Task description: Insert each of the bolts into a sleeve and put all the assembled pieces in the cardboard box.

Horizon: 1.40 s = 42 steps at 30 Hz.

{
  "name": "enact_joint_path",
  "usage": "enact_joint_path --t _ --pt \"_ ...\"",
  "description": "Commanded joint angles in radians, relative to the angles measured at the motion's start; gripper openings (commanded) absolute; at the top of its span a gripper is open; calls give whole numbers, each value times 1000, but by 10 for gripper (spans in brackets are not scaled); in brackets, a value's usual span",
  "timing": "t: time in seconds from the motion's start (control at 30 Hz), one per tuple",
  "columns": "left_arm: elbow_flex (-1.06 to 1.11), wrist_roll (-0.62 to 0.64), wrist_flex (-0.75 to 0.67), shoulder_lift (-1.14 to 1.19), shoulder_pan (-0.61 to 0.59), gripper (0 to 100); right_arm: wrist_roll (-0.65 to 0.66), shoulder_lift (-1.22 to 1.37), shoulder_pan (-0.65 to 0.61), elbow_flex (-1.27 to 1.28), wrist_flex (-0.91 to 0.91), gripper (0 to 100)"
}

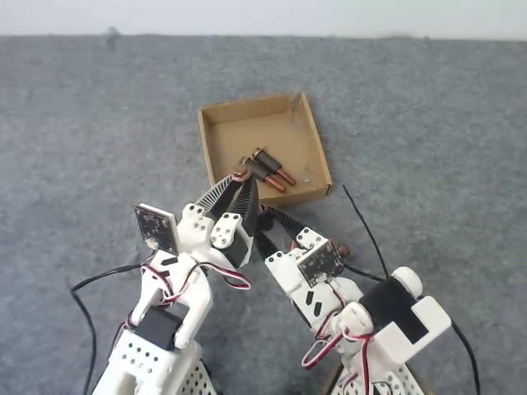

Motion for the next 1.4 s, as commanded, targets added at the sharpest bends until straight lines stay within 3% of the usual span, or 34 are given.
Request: enact_joint_path --t 0.0,0.77,1.37 --pt "-1 -8 -23 -11 -3 12 15 -12 13 15 1 6" --pt "18 -6 52 -8 63 12 18 -13 12 21 -28 6" --pt "18 -6 -6 -8 -9 12 20 -13 12 21 -33 6"
